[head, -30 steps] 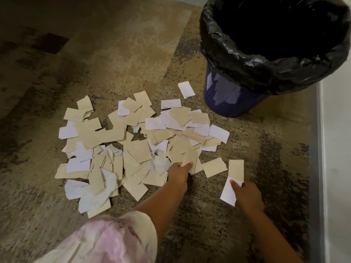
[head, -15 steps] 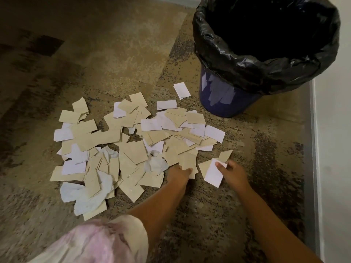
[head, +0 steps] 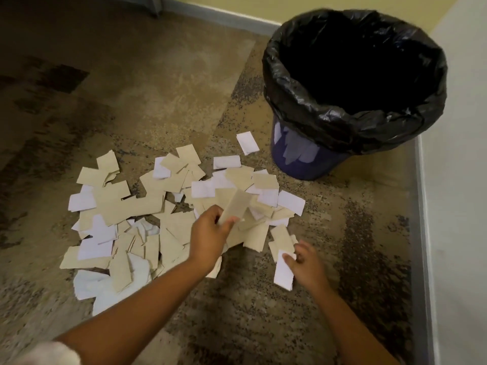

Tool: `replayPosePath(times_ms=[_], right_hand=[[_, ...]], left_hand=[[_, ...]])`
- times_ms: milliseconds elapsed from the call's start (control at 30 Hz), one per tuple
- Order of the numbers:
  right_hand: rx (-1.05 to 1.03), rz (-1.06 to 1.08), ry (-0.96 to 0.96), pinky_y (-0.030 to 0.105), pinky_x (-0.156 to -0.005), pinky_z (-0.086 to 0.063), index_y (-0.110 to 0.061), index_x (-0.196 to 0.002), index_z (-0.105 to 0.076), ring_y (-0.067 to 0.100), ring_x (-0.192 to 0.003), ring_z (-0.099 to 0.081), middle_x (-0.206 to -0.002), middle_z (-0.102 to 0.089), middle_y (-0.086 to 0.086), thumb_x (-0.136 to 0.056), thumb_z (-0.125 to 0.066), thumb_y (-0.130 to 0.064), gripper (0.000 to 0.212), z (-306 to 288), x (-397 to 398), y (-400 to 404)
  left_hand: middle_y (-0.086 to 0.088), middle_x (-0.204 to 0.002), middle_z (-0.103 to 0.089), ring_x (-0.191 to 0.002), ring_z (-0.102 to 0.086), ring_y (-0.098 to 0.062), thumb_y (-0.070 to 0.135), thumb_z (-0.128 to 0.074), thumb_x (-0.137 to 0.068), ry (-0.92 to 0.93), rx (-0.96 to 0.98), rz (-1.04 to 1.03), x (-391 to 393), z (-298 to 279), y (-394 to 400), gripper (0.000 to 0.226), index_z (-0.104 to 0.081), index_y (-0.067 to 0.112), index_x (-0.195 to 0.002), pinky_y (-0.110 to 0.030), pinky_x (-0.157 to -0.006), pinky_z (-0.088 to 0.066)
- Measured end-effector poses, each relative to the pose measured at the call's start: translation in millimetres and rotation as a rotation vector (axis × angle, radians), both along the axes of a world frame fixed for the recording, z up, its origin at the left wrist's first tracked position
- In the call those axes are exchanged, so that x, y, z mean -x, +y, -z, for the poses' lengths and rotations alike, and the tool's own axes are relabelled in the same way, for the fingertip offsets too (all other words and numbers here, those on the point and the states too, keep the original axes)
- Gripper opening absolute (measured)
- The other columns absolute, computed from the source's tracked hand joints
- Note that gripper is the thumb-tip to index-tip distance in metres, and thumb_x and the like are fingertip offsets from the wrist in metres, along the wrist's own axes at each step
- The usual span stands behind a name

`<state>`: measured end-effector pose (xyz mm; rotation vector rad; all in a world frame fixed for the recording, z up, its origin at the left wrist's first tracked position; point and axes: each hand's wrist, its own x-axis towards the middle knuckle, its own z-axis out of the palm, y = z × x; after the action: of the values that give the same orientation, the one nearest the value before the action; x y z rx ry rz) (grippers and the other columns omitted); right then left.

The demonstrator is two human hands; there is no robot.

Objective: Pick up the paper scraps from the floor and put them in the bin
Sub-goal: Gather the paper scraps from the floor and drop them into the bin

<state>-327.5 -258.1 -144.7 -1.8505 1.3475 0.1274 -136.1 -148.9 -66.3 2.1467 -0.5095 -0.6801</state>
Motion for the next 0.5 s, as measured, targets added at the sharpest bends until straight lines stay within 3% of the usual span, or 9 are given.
replayPosePath(times_ms=[100,200,267,333,367,433,500], right_hand=[[0.107,-0.176,0.111,0.029,-0.092,-0.047,-0.011,-0.114,-0.063,0.027,-0.120,-0.052,-0.154,-0.021,0.008,-0.093,-0.055,-0.031,0.031,2.9,-5.1,-1.3],[0.109,-0.145,0.131,0.027,-0.096,-0.044,-0.010,-0.122,-0.059,0.024,-0.116,-0.049,-0.143,-0.030,0.009,-0.093,-0.054,-0.028,0.034,6.4,-10.8,-2.3],[0.081,-0.101,0.135,0.024,-0.095,-0.041,-0.007,-0.122,-0.057,0.022,-0.114,-0.049,-0.136,-0.033,0.010,-0.094,-0.054,-0.027,0.035,9.8,-11.2,-0.6],[0.031,-0.024,0.124,0.022,-0.096,-0.039,-0.003,-0.124,-0.056,0.023,-0.115,-0.049,-0.135,-0.037,0.014,-0.093,-0.057,-0.025,0.039,13.7,-9.0,0.5],[0.002,0.016,0.109,0.022,-0.095,-0.039,-0.001,-0.122,-0.057,0.024,-0.113,-0.050,-0.132,-0.040,0.015,-0.092,-0.058,-0.025,0.038,15.3,-8.0,-0.6],[-0.061,0.077,0.080,0.023,-0.079,-0.039,-0.003,-0.099,-0.062,0.021,-0.094,-0.053,-0.115,-0.048,0.017,-0.090,-0.062,-0.025,0.024,15.3,-5.3,-5.4],[-0.112,0.098,0.076,0.022,-0.071,-0.034,-0.009,-0.088,-0.059,0.016,-0.082,-0.048,-0.102,-0.049,0.013,-0.089,-0.063,-0.027,0.018,14.6,-1.3,-11.4]], left_hand=[[0.004,-0.058,-0.048,-0.053,-0.045,-0.011,0.022,-0.064,-0.087,-0.031,0.007,-0.037,-19.3,-17.0,-2.0,0.036,-0.040,0.021,-0.060,-0.019,-0.043,-0.031],[0.003,-0.057,-0.049,-0.056,-0.047,-0.016,0.024,-0.064,-0.086,-0.092,0.033,-0.070,-33.9,-45.3,-16.0,0.033,-0.043,0.018,-0.061,-0.025,-0.046,-0.031],[-0.004,-0.065,-0.057,-0.065,-0.055,-0.026,0.024,-0.063,-0.086,-0.125,0.105,-0.087,-45.2,-77.3,-36.2,0.025,-0.051,0.012,-0.067,-0.031,-0.052,-0.043],[-0.012,-0.080,-0.065,-0.079,-0.064,-0.034,0.023,-0.062,-0.085,-0.129,0.228,-0.092,-55.3,-115.8,-61.9,0.018,-0.056,0.010,-0.076,-0.047,-0.067,-0.055],[-0.009,-0.081,-0.065,-0.082,-0.065,-0.031,0.023,-0.062,-0.086,-0.153,0.281,-0.088,-59.4,-136.1,-75.7,0.016,-0.054,0.015,-0.074,-0.050,-0.072,-0.056],[0.004,-0.076,-0.059,-0.080,-0.063,-0.021,0.025,-0.062,-0.086,-0.220,0.360,-0.069,-63.2,-174.2,-103.9,0.025,-0.046,0.026,-0.067,-0.045,-0.076,-0.057],[0.005,-0.077,-0.056,-0.076,-0.058,-0.017,0.027,-0.064,-0.085,-0.261,0.384,-0.024,-64.1,-204.3,-135.2,0.030,-0.041,0.025,-0.065,-0.037,-0.073,-0.055]])
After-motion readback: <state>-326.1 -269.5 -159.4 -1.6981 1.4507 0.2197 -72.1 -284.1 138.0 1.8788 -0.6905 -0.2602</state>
